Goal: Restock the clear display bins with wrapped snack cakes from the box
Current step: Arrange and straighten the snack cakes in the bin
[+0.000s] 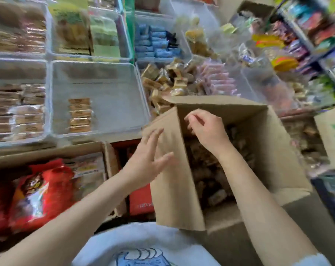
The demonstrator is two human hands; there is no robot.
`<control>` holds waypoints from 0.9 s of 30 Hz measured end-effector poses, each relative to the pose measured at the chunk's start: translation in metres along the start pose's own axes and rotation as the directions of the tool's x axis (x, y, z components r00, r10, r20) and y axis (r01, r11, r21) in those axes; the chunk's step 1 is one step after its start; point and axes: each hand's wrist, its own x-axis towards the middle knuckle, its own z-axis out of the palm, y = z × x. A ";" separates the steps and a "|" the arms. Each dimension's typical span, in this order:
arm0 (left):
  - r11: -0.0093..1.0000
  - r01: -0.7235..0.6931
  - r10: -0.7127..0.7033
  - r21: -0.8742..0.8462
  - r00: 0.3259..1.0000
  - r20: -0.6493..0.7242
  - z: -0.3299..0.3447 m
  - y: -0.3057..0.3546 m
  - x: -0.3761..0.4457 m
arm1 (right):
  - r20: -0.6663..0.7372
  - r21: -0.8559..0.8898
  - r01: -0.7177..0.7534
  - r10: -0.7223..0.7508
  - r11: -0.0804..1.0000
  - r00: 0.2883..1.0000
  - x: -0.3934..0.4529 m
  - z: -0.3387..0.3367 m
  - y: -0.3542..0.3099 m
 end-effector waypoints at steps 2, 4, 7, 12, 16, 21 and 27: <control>0.996 0.008 -0.008 -0.091 1.000 0.005 0.039 0.018 0.009 | 0.021 -0.050 -0.056 0.057 0.997 0.998 -0.002 -0.007 0.043; 0.991 0.012 -0.020 -0.137 0.998 -0.059 0.065 0.023 0.015 | 0.096 -0.110 -0.081 0.092 0.991 0.991 -0.001 -0.006 0.076; 0.965 0.014 -0.057 -0.263 0.986 -0.154 0.080 0.015 0.017 | 0.286 -0.244 -0.072 0.143 0.967 0.948 0.010 0.008 0.114; 0.917 -0.036 -0.055 -0.398 0.975 -0.215 0.086 0.009 0.017 | 0.529 -0.464 0.169 0.119 0.870 0.840 0.035 0.055 0.145; 0.918 -0.026 -0.085 -0.395 0.962 -0.261 0.090 0.013 0.019 | 0.589 -0.685 0.381 0.164 0.621 0.791 0.043 0.083 0.164; 0.922 -0.014 -0.093 -0.387 0.963 -0.255 0.087 0.016 0.018 | 0.640 -0.695 0.455 0.191 0.557 0.744 0.043 0.085 0.173; 0.910 -0.003 -0.098 -0.416 0.970 -0.221 0.085 0.023 0.016 | 0.668 -0.423 0.176 0.175 0.889 0.723 0.052 0.020 0.119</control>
